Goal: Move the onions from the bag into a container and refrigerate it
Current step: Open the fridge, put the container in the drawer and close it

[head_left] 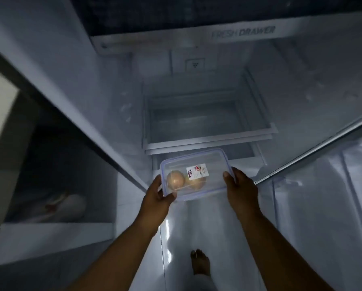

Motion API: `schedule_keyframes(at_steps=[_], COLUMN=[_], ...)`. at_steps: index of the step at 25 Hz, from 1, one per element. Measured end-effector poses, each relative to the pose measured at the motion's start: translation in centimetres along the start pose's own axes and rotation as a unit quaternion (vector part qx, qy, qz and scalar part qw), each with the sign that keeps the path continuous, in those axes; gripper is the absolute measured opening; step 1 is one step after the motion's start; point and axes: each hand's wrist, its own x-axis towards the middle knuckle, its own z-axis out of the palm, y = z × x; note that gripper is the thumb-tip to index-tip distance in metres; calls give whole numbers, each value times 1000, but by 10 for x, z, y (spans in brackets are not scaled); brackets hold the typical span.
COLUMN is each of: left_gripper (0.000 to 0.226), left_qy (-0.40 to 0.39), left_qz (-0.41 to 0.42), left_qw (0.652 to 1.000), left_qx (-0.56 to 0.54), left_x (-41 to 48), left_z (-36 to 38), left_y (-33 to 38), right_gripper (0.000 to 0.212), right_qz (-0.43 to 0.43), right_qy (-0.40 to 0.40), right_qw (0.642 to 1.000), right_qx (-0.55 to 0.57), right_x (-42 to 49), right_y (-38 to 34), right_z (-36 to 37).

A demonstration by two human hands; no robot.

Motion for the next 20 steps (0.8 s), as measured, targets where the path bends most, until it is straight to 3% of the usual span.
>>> schedule_keyframes(at_steps=[3,9,14,20], left_gripper=[57,25,11,33], left_qy=[5,26,43,46], left_qz=[33,102,93,131], left_qw=[999,992,991,980], left_qx=[34,76,86,139], left_x=[62,173,225,270], left_z=[19,37,46,44], left_y=[6,20,23,34], right_gripper=[35,43,47,48], right_qz=[-30,-51,-40,-57], right_qy=[14,12,16,11], right_qw=[998,995,991,987], right_qx=[-50,-89,-123,-151], right_x=[68,174,228,261], right_y=[11,9,11,3], right_z=[15,33,51,68])
